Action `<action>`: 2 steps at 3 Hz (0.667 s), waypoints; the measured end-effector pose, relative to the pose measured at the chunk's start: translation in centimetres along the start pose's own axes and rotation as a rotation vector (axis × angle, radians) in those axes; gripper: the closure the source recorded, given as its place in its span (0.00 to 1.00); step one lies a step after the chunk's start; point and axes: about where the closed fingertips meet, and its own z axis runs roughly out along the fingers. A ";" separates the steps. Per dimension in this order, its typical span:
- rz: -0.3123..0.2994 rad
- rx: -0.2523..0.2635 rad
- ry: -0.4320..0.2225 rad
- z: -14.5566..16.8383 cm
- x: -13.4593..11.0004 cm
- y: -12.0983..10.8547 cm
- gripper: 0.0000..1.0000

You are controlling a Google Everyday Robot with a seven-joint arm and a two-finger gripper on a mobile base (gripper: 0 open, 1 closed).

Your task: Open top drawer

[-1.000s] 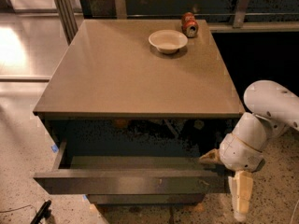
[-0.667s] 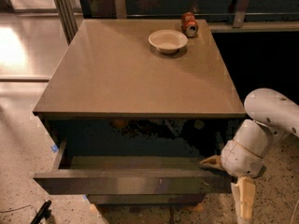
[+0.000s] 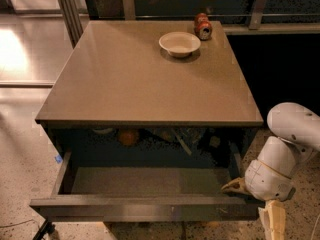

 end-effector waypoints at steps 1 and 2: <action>0.001 -0.015 0.009 0.4 0.9 1.0 0.00; -0.002 -0.027 0.010 0.5 2.2 2.7 0.00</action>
Offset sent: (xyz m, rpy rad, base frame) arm -0.0514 -0.0441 0.0066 0.0013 0.0614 0.0501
